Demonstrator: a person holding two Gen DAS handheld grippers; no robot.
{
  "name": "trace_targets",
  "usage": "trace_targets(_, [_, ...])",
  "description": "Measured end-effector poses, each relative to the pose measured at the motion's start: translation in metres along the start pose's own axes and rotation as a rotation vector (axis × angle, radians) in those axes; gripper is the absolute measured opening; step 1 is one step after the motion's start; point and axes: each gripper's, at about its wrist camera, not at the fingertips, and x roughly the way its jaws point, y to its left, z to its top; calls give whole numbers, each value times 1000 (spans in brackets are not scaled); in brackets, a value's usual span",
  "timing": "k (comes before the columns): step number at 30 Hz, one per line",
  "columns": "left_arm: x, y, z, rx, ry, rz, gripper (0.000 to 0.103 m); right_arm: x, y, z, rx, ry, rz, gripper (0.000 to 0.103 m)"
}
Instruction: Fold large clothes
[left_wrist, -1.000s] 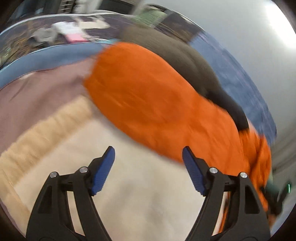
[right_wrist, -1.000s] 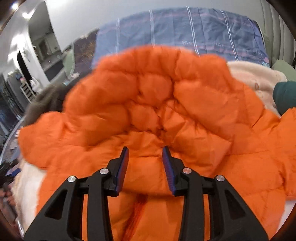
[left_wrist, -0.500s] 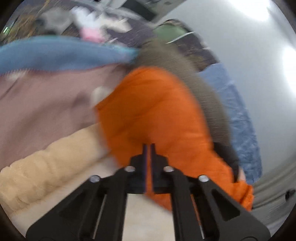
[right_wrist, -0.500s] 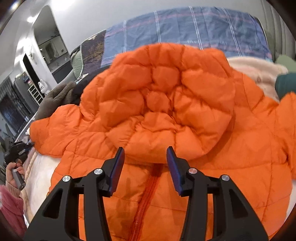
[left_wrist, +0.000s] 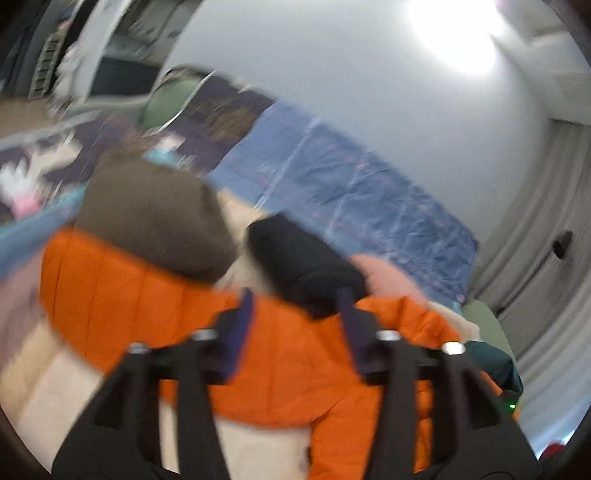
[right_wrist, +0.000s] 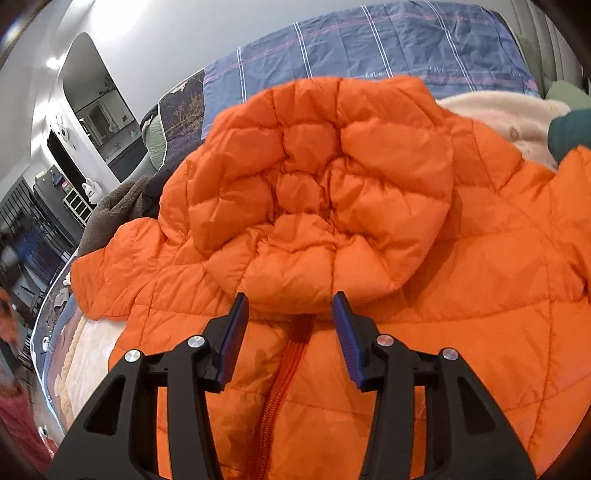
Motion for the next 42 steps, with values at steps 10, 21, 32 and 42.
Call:
trace_targets(10, [18, 187, -65, -521, 90, 129, 57, 16, -15, -10, 36, 21, 27, 51])
trace_targets(21, [39, 226, -55, -605, 3, 192, 48, 20, -10, -14, 5, 13, 5, 53])
trace_targets(32, [-22, -17, 22, -14, -213, -161, 7, 24, -6, -15, -10, 16, -5, 58])
trace_targets(42, [63, -284, -68, 434, 111, -502, 50, -26, -32, -10, 70, -70, -45, 58])
